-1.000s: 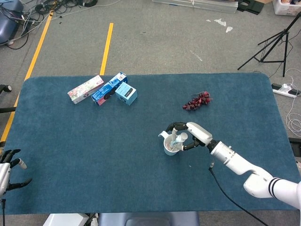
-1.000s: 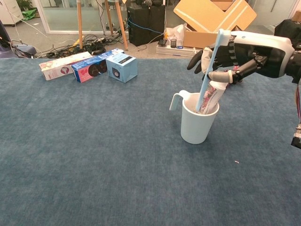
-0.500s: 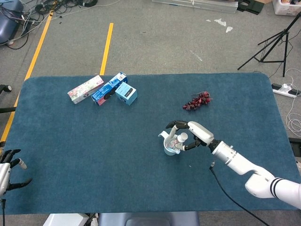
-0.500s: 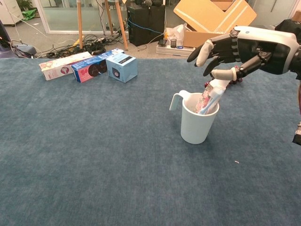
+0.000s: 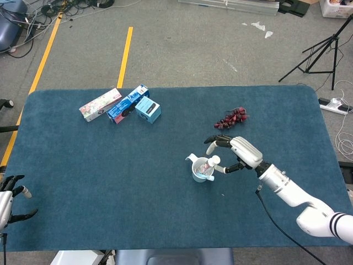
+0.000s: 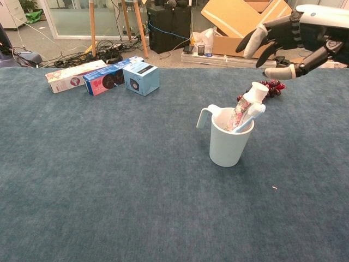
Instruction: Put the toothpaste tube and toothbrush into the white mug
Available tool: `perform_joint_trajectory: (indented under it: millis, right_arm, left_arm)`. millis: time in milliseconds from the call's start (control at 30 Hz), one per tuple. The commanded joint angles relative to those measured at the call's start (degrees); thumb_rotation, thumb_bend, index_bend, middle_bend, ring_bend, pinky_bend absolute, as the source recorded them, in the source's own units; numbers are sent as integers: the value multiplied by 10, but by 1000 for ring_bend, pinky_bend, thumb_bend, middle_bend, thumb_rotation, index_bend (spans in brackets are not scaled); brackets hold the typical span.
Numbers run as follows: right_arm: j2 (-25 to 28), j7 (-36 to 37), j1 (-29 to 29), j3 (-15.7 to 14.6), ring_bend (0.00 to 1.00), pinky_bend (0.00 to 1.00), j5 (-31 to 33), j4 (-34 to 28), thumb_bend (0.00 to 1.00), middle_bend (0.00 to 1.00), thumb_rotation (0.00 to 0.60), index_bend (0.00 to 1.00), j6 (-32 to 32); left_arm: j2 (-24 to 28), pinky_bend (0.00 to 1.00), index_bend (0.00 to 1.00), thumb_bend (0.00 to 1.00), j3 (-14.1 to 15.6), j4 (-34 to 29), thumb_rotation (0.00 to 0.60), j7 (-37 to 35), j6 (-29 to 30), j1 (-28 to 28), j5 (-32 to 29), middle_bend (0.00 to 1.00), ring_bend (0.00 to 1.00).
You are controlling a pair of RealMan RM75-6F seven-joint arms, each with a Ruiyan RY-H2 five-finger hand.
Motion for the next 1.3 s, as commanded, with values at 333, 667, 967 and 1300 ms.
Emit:
perform_joint_trajectory:
  millis: [333, 667, 967, 1300]
  right_arm:
    - [38, -395, -128, 9, 242, 325, 55, -59, 167, 283, 600, 428, 111]
    - [21, -550, -225, 1, 242, 325, 74, -67, 167, 282, 600, 406, 198]
    - [3, -576, -291, -8, 236, 325, 85, -67, 168, 281, 600, 394, 238]
    - [4, -543, -315, -8, 235, 325, 49, -63, 168, 281, 600, 390, 255]
  left_arm:
    - [-11, 254, 508, 0, -2, 16, 600, -28, 17, 1, 27, 201, 135]
    - [-28, 283, 510, 0, -8, 41, 600, -60, 38, 0, 53, 225, 155]
    - [-71, 299, 510, 0, -23, 119, 600, -135, 99, 0, 107, 245, 158]
    - [-79, 311, 522, 0, -21, 135, 600, -152, 93, -7, 111, 269, 179]
